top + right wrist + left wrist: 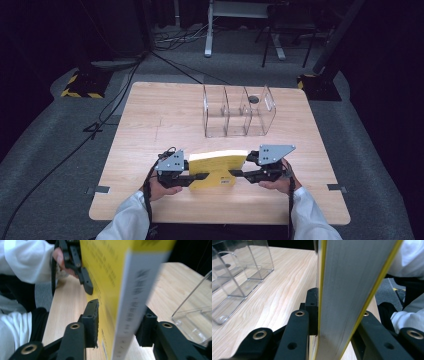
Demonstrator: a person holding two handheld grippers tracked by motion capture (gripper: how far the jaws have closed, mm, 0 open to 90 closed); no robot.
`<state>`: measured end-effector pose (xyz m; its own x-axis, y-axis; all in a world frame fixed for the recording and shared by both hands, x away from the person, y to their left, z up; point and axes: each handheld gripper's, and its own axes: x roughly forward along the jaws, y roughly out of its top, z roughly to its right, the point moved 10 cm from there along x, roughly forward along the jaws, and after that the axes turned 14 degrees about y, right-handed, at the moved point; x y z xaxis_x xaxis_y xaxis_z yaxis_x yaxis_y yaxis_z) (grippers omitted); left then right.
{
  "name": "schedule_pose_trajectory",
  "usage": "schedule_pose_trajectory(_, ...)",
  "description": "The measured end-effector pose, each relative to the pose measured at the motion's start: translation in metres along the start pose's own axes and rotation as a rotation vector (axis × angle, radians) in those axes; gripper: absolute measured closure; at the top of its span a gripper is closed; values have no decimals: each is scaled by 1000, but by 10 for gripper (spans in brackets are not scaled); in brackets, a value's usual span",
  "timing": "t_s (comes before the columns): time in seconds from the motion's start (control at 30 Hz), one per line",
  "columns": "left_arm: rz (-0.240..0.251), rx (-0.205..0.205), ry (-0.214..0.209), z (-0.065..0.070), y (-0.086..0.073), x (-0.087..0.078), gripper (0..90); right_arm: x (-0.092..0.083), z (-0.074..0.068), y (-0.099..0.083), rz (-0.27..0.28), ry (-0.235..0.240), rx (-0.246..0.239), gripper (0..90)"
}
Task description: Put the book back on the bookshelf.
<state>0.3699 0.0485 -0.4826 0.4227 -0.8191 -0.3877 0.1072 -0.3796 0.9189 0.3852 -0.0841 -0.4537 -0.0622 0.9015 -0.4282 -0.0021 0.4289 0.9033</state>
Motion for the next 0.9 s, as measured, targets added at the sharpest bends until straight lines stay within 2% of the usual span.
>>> schedule_pose_trajectory(0.13, 10, -2, -3, 1, 2, 5, 754, 3, -2, -10, -8, 20, 16, 581)
schedule_pose_trajectory(0.3, 33, -31, -9, -1, 3, 10, 753, 2, 3, -23, -8, -1, 46, 610)
schedule_pose_trajectory(0.43, 46, -52, -28, -3, 3, 11, 748, 7, 7, -29, -28, -18, 54, 665)
schedule_pose_trajectory(0.5, 44, -50, -25, -5, 2, 11, 743, 9, 9, -31, -16, -13, 59, 678)
schedule_pose_trajectory(0.6, 6, -47, -2, -8, -6, 14, 706, 10, 8, -31, -10, -13, 44, 719)
schedule_pose_trajectory(0.67, -2, -55, 2, -9, -11, 14, 684, 9, 6, -31, -12, -6, 36, 741)
schedule_pose_trajectory(0.77, -15, -62, -8, -10, -15, 11, 681, 8, 2, -32, -9, -12, 22, 756)
schedule_pose_trajectory(0.9, -28, -47, -30, -6, -18, 10, 699, 7, -2, -32, -16, -24, 12, 758)
